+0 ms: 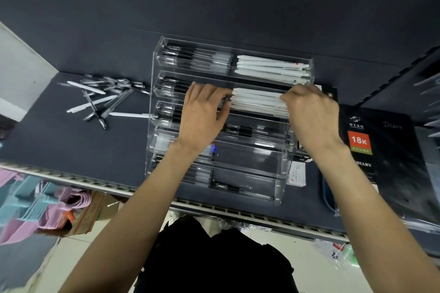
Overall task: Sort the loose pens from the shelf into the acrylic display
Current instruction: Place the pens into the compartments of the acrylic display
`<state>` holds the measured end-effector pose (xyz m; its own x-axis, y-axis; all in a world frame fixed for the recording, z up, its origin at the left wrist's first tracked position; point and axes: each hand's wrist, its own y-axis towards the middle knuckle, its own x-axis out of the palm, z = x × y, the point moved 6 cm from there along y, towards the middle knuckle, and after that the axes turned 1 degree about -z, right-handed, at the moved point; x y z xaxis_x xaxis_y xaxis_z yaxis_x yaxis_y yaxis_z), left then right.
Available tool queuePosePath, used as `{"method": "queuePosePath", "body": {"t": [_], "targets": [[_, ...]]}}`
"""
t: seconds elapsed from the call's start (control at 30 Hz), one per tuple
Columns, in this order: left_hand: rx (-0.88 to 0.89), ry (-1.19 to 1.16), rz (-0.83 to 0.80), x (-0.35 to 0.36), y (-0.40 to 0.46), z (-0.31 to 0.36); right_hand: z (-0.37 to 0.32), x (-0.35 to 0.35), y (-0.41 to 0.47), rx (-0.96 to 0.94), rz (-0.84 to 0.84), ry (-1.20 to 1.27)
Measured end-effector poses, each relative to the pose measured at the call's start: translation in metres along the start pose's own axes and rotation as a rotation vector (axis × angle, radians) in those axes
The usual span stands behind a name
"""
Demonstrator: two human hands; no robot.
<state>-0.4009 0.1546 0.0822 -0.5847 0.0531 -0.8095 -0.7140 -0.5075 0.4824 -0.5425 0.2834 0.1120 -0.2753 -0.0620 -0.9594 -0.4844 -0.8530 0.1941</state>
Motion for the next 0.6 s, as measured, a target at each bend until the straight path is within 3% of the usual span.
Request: {"method": "queuePosePath", "body": {"t": [0.07, 0.17, 0.27, 0.37, 0.43, 0.5, 0.6], "targets": [[0.009, -0.038, 0.052, -0.013, -0.004, -0.004, -0.005, -0.016, -0.007, 0.020, 0.166, 0.072], [0.003, -0.118, 0.230, -0.051, -0.022, -0.017, -0.027, -0.045, -0.023, 0.006, 0.359, 0.367], [-0.036, -0.139, 0.418, -0.095, -0.059, -0.046, -0.078, -0.062, -0.036, -0.076, 0.316, 0.606], [-0.209, -0.167, 0.458, -0.123, -0.095, -0.107, -0.155, -0.067, -0.043, -0.228, 0.245, 0.778], [-0.410, -0.174, 0.390, -0.128, -0.111, -0.168, -0.211, -0.063, -0.040, -0.302, 0.188, 0.828], [-0.595, -0.111, 0.220, -0.118, -0.123, -0.239, -0.264, -0.049, -0.027, -0.323, 0.117, 0.816], [-0.715, 0.023, -0.071, -0.093, -0.125, -0.320, -0.328, -0.015, 0.012, -0.276, 0.009, 0.736]]}}
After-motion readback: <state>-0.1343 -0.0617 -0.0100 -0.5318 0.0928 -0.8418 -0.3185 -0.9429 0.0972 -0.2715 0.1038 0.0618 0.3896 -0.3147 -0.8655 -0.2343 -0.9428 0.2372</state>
